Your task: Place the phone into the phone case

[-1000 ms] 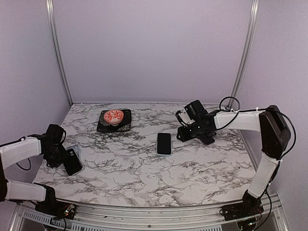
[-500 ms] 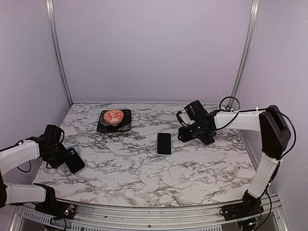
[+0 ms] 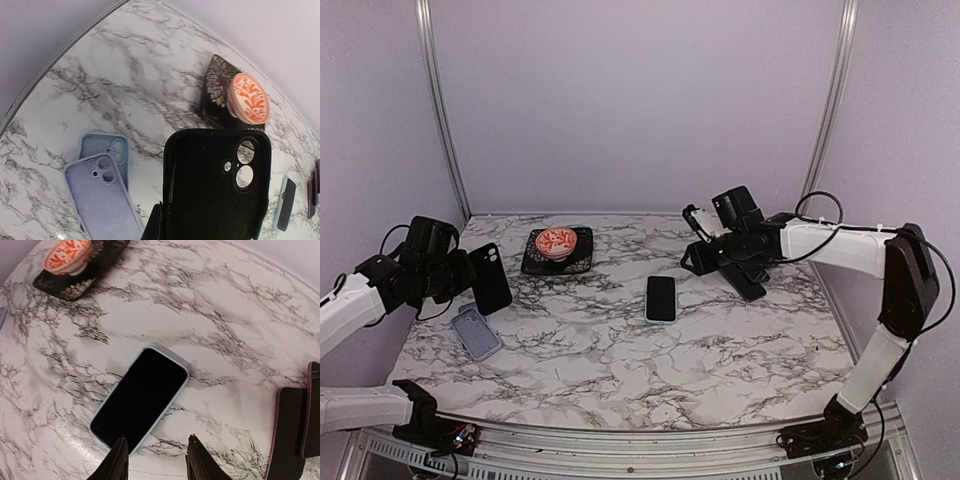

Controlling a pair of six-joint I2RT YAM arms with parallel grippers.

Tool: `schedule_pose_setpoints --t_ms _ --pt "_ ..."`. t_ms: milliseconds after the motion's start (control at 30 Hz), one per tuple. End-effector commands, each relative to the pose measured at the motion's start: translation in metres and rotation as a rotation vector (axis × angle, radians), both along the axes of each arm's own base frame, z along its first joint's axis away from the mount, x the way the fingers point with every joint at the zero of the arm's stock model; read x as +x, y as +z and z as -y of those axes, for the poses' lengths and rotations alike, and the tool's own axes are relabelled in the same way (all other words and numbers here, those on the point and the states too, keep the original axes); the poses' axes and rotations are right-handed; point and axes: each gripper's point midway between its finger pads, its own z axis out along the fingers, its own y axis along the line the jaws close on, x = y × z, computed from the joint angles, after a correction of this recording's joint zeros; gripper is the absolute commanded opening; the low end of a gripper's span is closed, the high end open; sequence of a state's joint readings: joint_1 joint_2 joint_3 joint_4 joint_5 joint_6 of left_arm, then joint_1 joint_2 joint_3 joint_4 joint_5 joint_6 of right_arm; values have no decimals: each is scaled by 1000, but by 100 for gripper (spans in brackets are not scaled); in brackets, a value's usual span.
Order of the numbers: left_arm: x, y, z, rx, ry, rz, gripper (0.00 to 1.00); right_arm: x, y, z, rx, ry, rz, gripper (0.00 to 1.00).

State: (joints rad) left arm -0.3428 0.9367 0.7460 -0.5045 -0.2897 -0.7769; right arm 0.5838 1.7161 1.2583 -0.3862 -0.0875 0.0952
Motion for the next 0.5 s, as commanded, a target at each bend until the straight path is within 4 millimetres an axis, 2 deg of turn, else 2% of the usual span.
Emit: schedule_pose_setpoints --t_ms 0,100,167,233,300,333,467 --pt "30 53 57 13 -175 184 0 -25 104 -60 292 232 215 39" --pt "41 74 104 -29 -290 267 0 -65 147 -102 432 406 295 45" --pt "43 85 134 -23 -365 309 0 -88 169 -125 539 510 298 53" --pt "40 94 165 0 -446 354 0 -101 181 -141 614 558 286 66" --pt "34 104 184 9 -483 415 0 -108 185 -155 651 570 287 83" --pt "32 109 191 11 -492 450 0 -111 183 -162 653 571 287 88" --pt "26 115 205 -15 -507 532 0 -105 160 -177 646 527 211 88"
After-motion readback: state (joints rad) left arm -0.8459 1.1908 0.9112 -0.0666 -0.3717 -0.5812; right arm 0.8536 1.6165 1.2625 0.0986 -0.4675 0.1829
